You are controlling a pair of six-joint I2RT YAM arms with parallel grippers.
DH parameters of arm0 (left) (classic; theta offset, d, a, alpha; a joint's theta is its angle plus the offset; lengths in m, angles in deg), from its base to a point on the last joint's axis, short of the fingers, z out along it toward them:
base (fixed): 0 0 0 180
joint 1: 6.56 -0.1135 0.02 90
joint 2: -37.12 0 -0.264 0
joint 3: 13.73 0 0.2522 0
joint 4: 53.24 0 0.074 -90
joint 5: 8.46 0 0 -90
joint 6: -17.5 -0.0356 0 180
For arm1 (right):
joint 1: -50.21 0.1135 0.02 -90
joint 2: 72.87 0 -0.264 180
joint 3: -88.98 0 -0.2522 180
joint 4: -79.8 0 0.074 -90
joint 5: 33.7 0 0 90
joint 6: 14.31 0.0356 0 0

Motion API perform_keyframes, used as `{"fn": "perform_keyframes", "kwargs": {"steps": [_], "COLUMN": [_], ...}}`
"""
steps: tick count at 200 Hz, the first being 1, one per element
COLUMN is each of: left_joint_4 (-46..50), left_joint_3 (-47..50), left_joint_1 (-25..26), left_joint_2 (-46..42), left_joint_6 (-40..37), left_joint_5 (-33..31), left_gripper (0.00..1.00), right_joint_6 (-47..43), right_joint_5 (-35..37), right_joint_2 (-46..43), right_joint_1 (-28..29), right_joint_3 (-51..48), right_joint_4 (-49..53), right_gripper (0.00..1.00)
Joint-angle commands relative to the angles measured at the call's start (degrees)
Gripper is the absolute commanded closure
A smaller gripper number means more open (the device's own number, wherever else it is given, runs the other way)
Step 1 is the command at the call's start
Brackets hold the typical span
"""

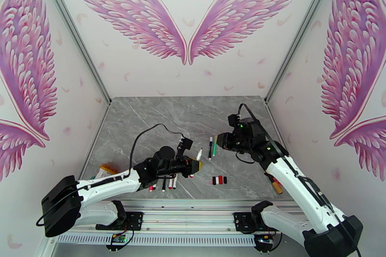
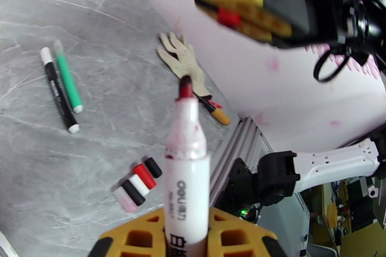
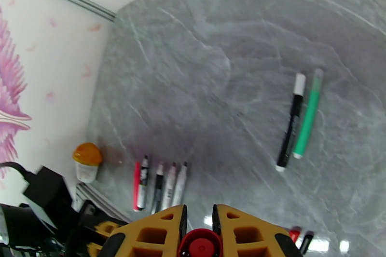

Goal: Open the pen caps

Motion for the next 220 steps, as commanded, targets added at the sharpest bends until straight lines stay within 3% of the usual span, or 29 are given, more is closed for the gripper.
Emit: {"fn": "perform_keyframes", "kwargs": {"steps": [1,73,220], "left_joint_4": [2.44,7.25,9.75], "left_joint_3": [0.69,1.43,2.36], "left_joint_1": [-0.07,-0.07,0.20], "left_joint_2": [-1.58,-4.48,-5.60], "left_joint_6": [-0.34,-0.84,-0.42], "left_joint_5": [-3.64,-6.17,-6.28], "left_gripper": [0.95,0.96,0.96], "right_joint_6": [-1.30,-0.01,0.77], "right_joint_5": [7.63,11.40,10.48], "right_joint_2": [0.42,3.92,12.01], "right_joint_1": [-0.16,-0.14,-0.11], "right_joint_3": [-5.55,-15.16,-18.81], "right_joint_4": [9.98,6.72,2.65], "right_gripper": [0.93,0.90,0.85]}}
